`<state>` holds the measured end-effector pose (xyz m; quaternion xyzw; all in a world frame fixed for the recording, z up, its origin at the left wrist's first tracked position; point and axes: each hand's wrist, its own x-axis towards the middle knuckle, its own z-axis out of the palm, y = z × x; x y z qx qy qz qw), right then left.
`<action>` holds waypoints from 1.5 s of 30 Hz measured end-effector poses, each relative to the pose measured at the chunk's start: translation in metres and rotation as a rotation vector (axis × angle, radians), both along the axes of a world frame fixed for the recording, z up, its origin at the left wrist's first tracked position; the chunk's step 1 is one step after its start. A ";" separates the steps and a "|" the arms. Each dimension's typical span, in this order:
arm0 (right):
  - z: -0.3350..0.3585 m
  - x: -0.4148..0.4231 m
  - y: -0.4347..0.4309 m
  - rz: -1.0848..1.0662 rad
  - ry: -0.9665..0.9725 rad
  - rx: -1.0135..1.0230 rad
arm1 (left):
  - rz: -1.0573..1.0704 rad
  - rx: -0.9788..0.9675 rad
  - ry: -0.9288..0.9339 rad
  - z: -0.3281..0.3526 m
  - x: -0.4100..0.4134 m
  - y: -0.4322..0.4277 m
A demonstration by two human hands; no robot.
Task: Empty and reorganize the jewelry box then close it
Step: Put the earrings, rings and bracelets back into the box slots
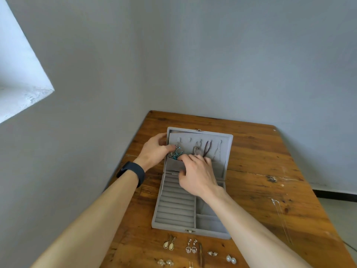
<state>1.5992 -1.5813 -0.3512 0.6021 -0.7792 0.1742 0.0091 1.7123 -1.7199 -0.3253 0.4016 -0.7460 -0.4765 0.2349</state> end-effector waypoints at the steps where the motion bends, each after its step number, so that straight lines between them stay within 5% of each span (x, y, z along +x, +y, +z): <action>1: -0.001 0.001 0.001 0.001 -0.005 -0.013 | 0.018 -0.036 -0.007 0.000 0.001 0.000; 15: -0.011 0.012 0.027 -0.022 0.103 -0.076 | 0.103 -0.255 -0.039 0.010 0.004 0.008; 34: -0.007 -0.014 0.088 0.078 -0.092 -0.180 | 0.034 -0.057 -0.061 0.012 0.007 0.041; 45: -0.012 0.030 0.172 0.066 -0.280 -0.206 | 0.038 -0.391 -0.156 -0.023 0.090 0.140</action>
